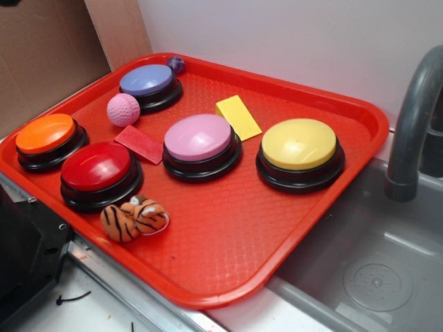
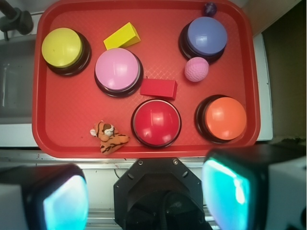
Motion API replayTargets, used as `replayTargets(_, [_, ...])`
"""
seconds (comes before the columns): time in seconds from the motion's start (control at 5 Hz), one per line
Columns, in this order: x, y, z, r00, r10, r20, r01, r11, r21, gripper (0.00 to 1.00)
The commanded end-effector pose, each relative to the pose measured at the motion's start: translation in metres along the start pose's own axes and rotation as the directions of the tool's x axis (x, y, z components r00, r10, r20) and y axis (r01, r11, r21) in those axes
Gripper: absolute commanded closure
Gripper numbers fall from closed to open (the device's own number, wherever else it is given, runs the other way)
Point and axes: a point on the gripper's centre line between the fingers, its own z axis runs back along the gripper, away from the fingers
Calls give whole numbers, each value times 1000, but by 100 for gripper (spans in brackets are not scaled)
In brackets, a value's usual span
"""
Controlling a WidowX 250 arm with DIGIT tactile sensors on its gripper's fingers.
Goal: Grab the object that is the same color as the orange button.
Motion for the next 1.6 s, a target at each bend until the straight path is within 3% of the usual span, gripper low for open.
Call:
replayTargets(0.0, [0,0,0,1000,0,0,0,1000,0,0])
replayTargets(0.4, [0,-38,-33,979,-200,44,198,979,46,0])
replayTargets(0.6, [0,-51,-56,965,-254,69,253,967,22,0])
replayTargets(1.0, [14,-62,-155,951,-306,49,308,950,-52,0])
replayTargets(1.2, [18,-66,-191,935,-352,54,354,935,-30,0])
replayTargets(1.4, [7,-75,-213,882,-466,74,471,877,-95,0])
